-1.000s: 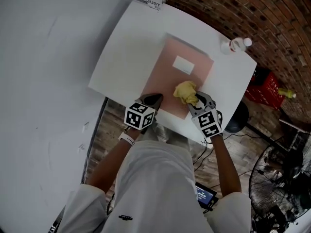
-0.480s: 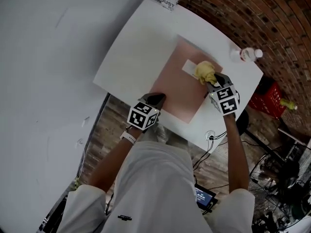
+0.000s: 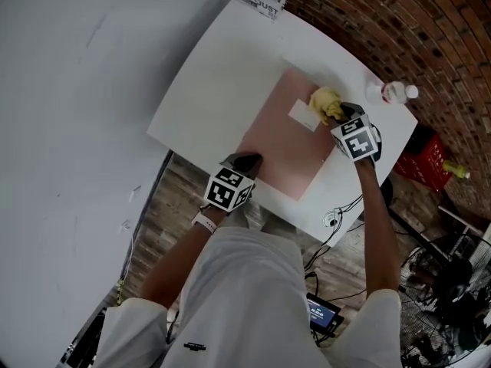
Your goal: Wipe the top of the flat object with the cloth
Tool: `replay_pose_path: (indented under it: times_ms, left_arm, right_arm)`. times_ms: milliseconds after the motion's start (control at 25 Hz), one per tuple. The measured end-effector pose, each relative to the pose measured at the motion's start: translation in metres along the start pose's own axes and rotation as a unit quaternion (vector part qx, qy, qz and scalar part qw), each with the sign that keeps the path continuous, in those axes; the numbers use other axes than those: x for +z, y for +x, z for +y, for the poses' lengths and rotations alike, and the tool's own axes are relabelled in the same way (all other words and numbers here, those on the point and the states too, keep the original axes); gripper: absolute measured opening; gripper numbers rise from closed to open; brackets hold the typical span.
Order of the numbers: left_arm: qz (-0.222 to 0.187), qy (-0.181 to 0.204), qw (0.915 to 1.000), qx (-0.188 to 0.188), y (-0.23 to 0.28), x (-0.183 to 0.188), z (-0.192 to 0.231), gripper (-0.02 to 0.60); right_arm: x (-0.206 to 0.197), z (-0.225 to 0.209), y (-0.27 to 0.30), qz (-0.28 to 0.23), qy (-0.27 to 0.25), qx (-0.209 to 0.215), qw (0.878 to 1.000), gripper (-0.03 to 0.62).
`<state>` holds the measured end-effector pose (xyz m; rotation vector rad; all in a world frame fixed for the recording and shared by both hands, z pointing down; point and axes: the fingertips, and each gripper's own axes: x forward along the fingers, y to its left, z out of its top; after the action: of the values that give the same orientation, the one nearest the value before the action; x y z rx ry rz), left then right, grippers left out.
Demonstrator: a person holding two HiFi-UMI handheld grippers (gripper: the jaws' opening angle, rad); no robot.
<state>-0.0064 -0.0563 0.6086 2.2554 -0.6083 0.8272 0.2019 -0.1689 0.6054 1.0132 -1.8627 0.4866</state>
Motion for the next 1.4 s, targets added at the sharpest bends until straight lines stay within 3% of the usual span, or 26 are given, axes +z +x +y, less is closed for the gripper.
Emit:
replay_pose_path:
  times_ms: [160,320,920,1240,1400]
  left_arm:
    - [0.007,0.003,1.0000,0.005,0.001,0.000,0.001,0.017]
    - [0.010,0.004,0.9999,0.007,0.001,-0.001,0.002,0.017]
    - [0.001,0.010,0.9998,0.016,0.002,-0.001,0.001,0.017]
    - [-0.027,-0.039,0.9988,0.010,-0.001,0.001,0.006,0.017]
    - [-0.022,-0.047,0.9986,-0.009,-0.005,-0.002,0.004,0.017]
  right_arm:
    - [0.000,0.008,0.001,0.020,-0.003,0.007,1.000,0.100]
    - [0.001,0.027,0.001,0.037,-0.041,0.031,0.998,0.091]
    - [-0.019,0.157,-0.014,0.062,-0.132,0.125,0.981,0.091]
    - [-0.035,0.221,-0.028,0.068,-0.157,0.151,0.974,0.091]
    - [-0.040,0.253,-0.040,0.062,-0.187,0.179,0.964,0.092]
